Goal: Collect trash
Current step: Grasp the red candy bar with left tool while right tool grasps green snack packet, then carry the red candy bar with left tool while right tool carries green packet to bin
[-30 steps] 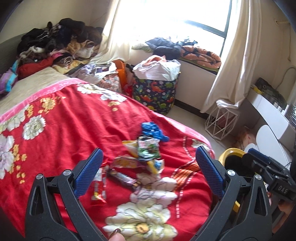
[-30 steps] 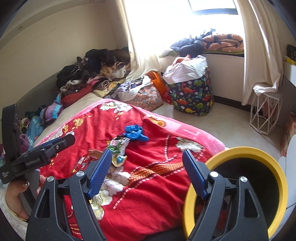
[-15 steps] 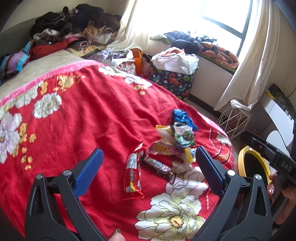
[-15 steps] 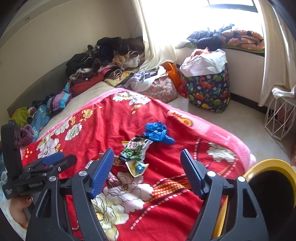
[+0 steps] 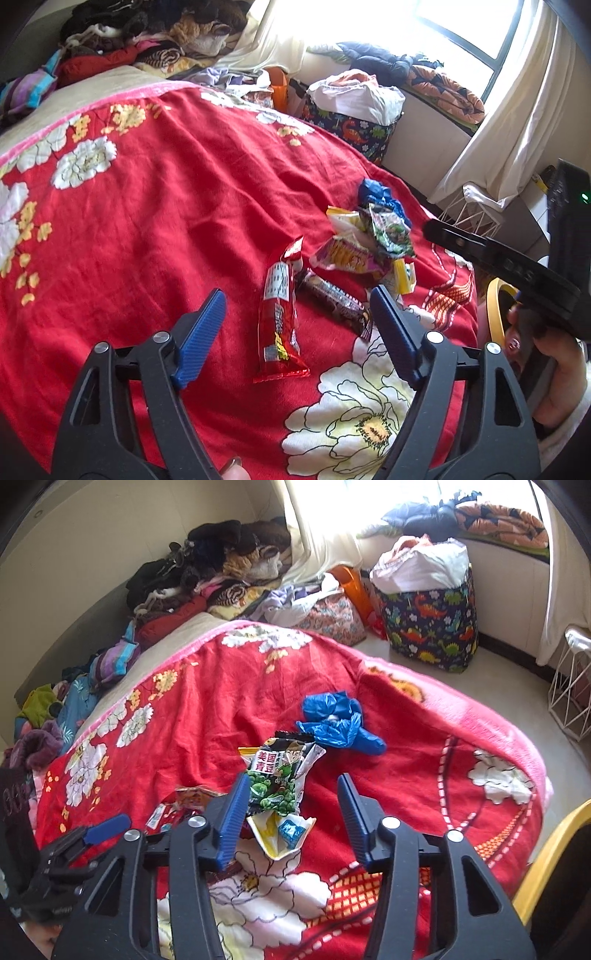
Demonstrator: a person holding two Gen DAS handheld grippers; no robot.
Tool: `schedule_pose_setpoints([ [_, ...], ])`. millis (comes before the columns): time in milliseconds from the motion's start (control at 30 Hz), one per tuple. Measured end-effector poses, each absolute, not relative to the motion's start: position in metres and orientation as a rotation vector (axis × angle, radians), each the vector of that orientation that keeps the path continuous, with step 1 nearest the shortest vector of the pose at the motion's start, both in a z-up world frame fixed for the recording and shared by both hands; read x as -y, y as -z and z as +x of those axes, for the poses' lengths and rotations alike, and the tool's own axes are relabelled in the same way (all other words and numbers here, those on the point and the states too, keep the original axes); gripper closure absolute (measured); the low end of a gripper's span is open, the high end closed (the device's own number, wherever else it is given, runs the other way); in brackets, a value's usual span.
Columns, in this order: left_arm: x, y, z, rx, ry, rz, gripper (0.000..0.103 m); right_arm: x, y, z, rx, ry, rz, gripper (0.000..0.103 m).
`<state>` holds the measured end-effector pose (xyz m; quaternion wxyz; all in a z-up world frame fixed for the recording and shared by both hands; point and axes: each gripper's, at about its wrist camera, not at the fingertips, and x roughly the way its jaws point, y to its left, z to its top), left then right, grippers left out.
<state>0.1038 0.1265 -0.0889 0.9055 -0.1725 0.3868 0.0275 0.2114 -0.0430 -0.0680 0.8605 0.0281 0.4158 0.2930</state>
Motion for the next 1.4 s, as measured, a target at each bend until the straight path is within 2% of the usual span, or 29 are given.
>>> schedule_pose_setpoints([
  [200, -0.125, 0.095, 0.105, -0.817, -0.055, -0.348, 0.035, 0.031, 0.088, 0.226, -0.935, -0.63, 0.091, 0.071],
  [267, -0.124, 0.097, 0.106, -0.822, -0.056, -0.347, 0.037, 0.027, 0.093, 0.23, -0.95, -0.635, 0.099, 0.079],
  [300, -0.123, 0.097, 0.106, -0.824, -0.055, -0.347, 0.041, 0.026, 0.095, 0.23, -0.952, -0.64, 0.102, 0.088],
  [367, -0.122, 0.1, 0.107, -0.836, -0.057, -0.34, 0.045, 0.027, 0.095, 0.227, -0.944, -0.652, 0.105, 0.093],
  [467, -0.12, 0.104, 0.109, -0.855, -0.056, -0.333, 0.055, 0.032, 0.09, 0.218, -0.923, -0.668, 0.102, 0.097],
  [633, -0.117, 0.11, 0.11, -0.885, -0.052, -0.322, 0.083, 0.046, 0.083, 0.203, -0.899, -0.668, 0.106, 0.099],
  [733, -0.118, 0.111, 0.108, -0.89, -0.043, -0.34, 0.095, 0.056, 0.081, 0.193, -0.891, -0.658, 0.101, 0.099],
  [1400, -0.079, 0.054, 0.1, -0.762, 0.083, -0.289, 0.095, 0.108, 0.047, 0.14, -0.82, -0.652, 0.108, 0.099],
])
